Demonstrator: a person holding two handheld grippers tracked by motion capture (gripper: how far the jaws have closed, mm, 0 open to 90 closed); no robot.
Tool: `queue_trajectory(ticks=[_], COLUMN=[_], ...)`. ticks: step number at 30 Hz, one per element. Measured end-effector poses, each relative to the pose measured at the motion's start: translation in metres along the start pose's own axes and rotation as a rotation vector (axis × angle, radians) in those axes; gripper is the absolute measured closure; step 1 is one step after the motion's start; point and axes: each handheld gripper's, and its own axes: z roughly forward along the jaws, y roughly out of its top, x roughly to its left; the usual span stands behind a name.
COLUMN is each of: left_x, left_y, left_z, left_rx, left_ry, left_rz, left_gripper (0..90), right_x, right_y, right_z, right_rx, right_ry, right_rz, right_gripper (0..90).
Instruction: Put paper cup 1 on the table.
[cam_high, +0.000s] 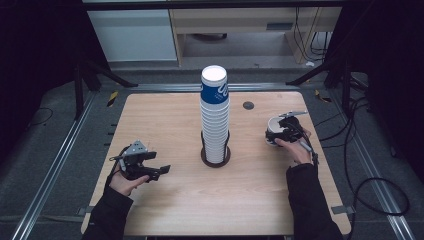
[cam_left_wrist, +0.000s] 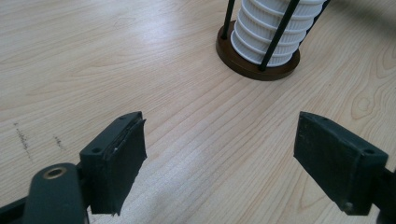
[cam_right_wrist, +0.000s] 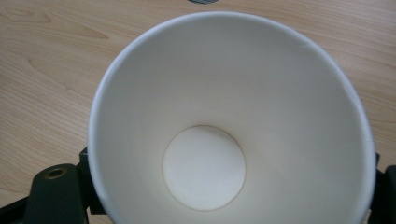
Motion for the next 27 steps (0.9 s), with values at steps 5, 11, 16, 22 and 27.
queue_trajectory(ticks=[5,11,16,22,27], left_x=[0.0001,0.0002,0.0008,0.0,0.0004], left_y=[-0.0002,-0.0001,-0.0002,-0.0001,0.0], left_z=[0.0004,0.0,-0.0004,-0.0005,-0.0011], left_rx=[-0.002,0.0,-0.001,-0.006,-0.007], left_ry=[-0.001,-0.003,-0.001,-0.004,-0.005], left_rz=[-0.004,0.002,0.0,-0.001,-0.002], left_gripper=[16.0,16.1,16.0,16.0,16.0], right_x=[0.0008,0.002,0.0018,0.0022,0.0029], right_y=[0.0001,-0.0009,-0.0019,-0.0004,0.0006], right_z=[0.0022,0.0078,0.0099,0.0069,0.0003], right_rx=[-0.011,-0.008,-0.007,-0.016,-0.014], right_ry=[-0.004,-0.023,-0.027,-0.028,-0.023], right_rz=[-0.004,-0.007,-0.002,0.007,0.014], right_gripper=[17.9,17.1,14.9,10.9,8.3])
